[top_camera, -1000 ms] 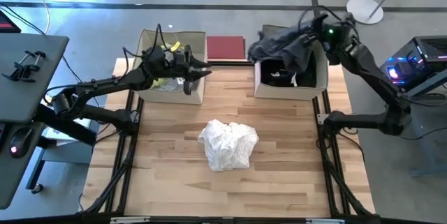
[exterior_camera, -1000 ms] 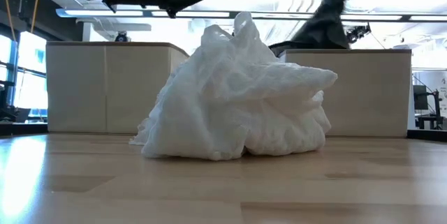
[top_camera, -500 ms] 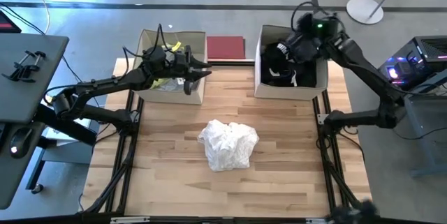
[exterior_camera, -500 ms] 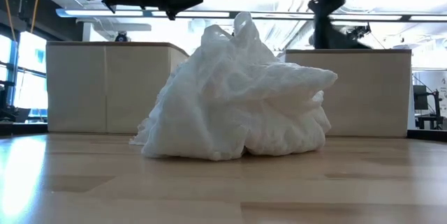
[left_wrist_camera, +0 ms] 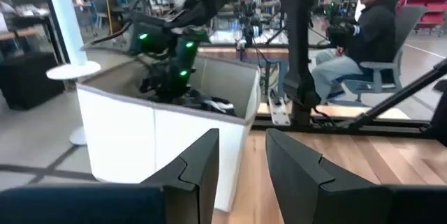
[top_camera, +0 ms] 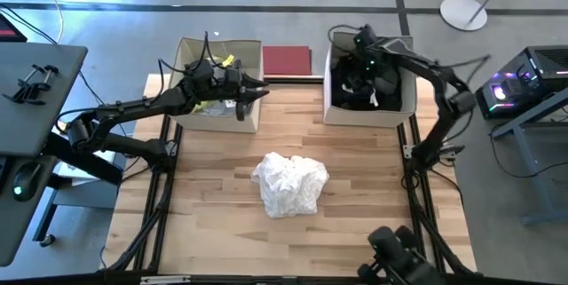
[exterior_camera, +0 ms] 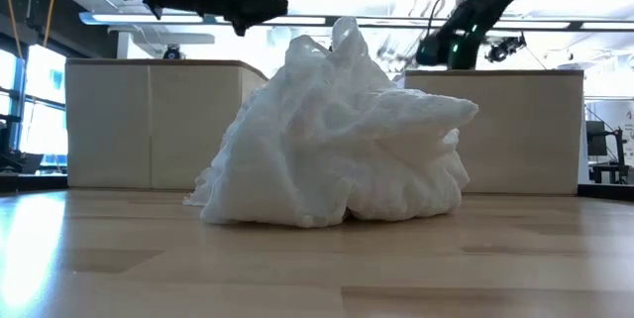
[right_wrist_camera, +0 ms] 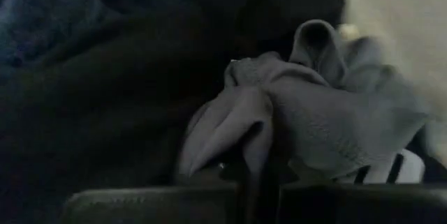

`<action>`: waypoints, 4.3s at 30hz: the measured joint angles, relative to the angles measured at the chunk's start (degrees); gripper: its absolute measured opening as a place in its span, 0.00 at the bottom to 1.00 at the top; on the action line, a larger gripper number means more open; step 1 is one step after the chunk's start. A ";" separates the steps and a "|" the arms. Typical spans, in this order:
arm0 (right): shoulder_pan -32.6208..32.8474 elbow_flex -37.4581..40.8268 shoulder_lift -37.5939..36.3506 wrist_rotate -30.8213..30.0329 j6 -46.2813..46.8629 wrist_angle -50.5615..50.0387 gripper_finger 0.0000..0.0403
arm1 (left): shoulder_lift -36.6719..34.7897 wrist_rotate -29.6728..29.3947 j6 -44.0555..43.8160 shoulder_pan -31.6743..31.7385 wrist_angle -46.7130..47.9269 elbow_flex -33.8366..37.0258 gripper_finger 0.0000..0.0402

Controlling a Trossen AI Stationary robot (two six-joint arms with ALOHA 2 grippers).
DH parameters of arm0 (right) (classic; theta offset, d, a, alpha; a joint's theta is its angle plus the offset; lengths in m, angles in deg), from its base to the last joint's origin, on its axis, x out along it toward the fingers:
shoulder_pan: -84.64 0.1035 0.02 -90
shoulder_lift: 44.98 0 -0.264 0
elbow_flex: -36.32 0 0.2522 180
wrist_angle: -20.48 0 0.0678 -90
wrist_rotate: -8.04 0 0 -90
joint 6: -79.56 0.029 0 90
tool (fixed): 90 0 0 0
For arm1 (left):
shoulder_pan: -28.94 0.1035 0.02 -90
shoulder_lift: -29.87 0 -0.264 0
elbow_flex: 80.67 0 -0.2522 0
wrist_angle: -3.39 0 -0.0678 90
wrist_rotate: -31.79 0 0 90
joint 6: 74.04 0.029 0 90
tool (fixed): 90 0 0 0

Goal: Sort clothes
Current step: Put the grey boxers from the left laundry organizer into the right brown laundry organizer, then put the white blouse into the left brown laundry organizer

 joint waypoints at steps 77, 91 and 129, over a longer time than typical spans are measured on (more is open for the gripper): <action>78.84 47.05 -43.26 -5.55 27.64 51.22 0.48 | 37.18 -42.13 -26.59 -46.33 -3.78 -0.14 0.67; 81.29 47.07 -43.24 -10.78 27.84 52.49 0.48 | 37.86 -45.06 -19.24 -47.65 1.19 -6.13 0.05; 81.29 47.07 -37.92 -10.78 25.89 52.52 0.48 | 9.53 -49.88 -8.28 3.09 71.49 -21.09 0.04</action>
